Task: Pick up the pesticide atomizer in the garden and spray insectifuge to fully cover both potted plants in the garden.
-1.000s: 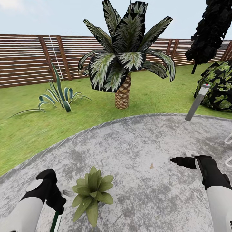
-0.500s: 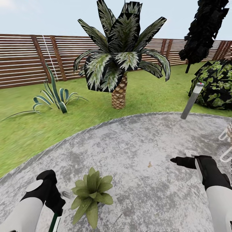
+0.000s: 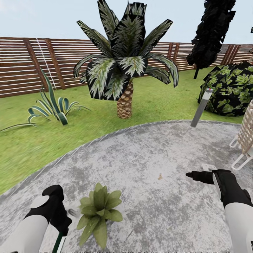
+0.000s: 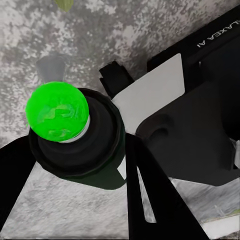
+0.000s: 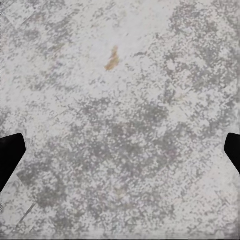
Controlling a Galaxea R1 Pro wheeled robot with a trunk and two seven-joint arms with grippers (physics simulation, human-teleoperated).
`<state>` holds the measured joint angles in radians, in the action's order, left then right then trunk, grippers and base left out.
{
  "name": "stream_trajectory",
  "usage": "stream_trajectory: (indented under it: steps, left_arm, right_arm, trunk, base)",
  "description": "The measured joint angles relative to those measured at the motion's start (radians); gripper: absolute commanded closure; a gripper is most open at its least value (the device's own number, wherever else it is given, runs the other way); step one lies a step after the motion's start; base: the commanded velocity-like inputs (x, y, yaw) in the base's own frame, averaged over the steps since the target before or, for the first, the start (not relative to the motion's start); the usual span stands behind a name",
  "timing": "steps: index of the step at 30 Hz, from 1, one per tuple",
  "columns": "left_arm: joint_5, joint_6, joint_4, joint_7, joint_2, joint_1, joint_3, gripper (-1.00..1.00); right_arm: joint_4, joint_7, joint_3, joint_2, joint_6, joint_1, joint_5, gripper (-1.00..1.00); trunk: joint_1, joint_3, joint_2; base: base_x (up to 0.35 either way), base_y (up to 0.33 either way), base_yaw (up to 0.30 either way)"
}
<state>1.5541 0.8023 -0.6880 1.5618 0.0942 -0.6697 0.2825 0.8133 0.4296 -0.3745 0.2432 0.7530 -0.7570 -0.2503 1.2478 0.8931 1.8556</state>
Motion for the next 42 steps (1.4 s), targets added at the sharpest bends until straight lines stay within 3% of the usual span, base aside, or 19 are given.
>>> stream_trajectory:
  steps: [28, 42]
  left_arm:
    - [0.000, 0.003, -0.005, 0.000, 0.002, 0.000, -0.005, 1.00]
    - [-0.001, -0.001, -0.005, 0.000, 0.002, 0.000, -0.009, 1.00]
  right_arm:
    - [0.000, 0.000, 0.001, 0.000, -0.002, 0.000, 0.000, -1.00]
    - [0.000, 0.000, 0.000, 0.000, -0.001, 0.000, 0.000, -1.00]
  trunk:
    - [0.000, 0.030, 0.000]
    - [0.000, 0.030, 0.000]
  base:
    - [-0.003, 0.041, -0.001]
    - [0.017, 0.046, -0.132]
